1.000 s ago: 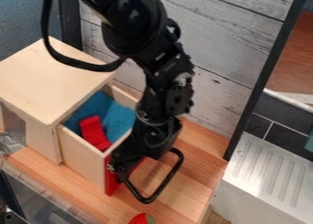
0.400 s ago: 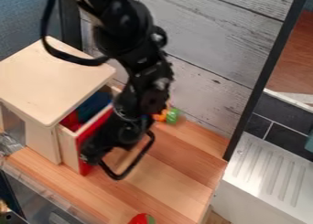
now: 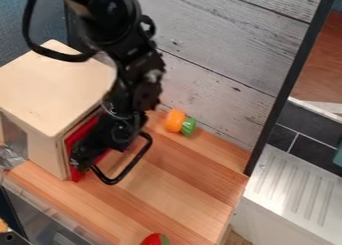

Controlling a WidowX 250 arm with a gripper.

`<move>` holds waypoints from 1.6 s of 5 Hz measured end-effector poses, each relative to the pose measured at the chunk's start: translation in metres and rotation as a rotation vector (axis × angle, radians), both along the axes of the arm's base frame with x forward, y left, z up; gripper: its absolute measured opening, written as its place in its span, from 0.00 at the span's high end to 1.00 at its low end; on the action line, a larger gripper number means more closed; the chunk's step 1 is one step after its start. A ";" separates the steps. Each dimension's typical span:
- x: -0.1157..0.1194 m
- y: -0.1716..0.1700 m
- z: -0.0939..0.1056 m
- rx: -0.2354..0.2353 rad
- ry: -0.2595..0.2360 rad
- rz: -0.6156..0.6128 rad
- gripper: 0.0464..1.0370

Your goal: Close the drawer

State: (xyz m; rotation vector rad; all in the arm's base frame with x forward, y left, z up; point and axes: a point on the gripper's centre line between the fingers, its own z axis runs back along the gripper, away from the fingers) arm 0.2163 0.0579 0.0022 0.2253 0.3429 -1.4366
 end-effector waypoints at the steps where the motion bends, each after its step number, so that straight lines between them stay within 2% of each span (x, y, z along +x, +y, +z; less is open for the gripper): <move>1: -0.003 0.007 0.000 0.003 0.007 0.011 0.04; 2: -0.006 0.010 -0.002 -0.003 0.010 0.011 0.04; 3: -0.009 0.001 -0.005 -0.060 0.013 0.009 0.04; 4: -0.003 -0.033 0.005 -0.244 -0.035 -0.013 0.04; 5: 0.002 -0.071 0.034 -0.342 -0.106 -0.006 0.04; 6: -0.003 -0.075 0.056 -0.373 -0.157 0.116 0.04; 7: -0.018 -0.063 0.071 -0.331 -0.198 0.293 0.04; 8: -0.040 -0.046 0.086 -0.387 -0.259 0.528 0.04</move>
